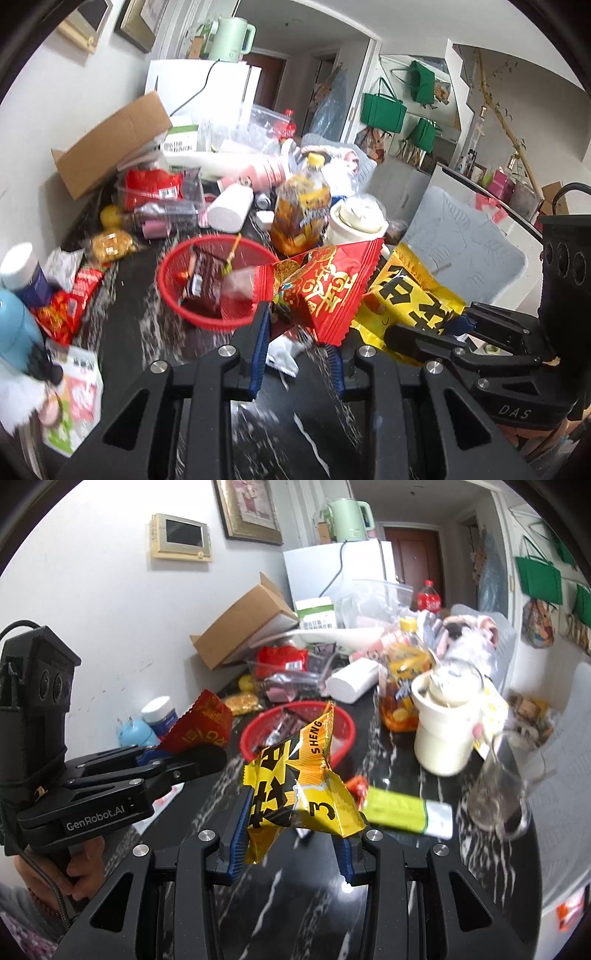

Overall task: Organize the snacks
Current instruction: 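Lift and carry the red packet and yellow bag with both grippers over the basket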

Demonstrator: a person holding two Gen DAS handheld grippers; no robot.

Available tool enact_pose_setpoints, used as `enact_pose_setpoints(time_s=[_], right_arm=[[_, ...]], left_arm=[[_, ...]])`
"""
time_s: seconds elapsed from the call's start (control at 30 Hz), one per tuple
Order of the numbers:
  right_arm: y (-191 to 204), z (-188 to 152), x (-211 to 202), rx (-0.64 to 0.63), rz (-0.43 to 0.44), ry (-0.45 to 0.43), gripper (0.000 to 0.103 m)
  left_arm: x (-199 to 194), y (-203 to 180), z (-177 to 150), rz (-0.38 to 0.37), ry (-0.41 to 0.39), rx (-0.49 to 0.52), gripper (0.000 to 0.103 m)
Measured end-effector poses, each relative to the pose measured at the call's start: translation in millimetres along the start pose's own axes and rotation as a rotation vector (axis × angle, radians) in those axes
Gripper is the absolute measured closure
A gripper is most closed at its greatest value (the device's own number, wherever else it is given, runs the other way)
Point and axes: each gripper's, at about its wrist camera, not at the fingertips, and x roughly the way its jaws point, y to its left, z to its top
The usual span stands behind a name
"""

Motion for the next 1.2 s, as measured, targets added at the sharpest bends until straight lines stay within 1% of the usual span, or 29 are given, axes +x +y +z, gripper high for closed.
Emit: enact_pose_setpoints(time_s=[0.13, 0.33, 0.6, 0.87, 1.03, 1.2], right_arm=[[-2, 18, 12, -0.008, 0.018, -0.011, 0.065], [-9, 46, 33, -0.012, 0.024, -0.032, 0.065], [-16, 76, 63, -0.029, 0.018, -0.037, 0.065], [-23, 95, 104, -0.041, 0.027, -0.018, 0.065], [-29, 98, 134, -0.05, 0.032, 0.025, 0.065], [-33, 97, 157, -0.043, 0.032, 0.066, 0.065]], left_arm=[[8, 8, 17, 0.014, -0.026, 0.008, 0.076], [20, 22, 42, 0.039, -0.066, 0.02, 0.076], [45, 40, 68, 0.074, -0.086, 0.041, 0.076], [83, 61, 80, 0.123, -0.048, 0.06, 0.076], [105, 68, 78, 0.143, -0.012, 0.079, 0.076], [125, 75, 72, 0.163, 0.036, 0.074, 0.076]])
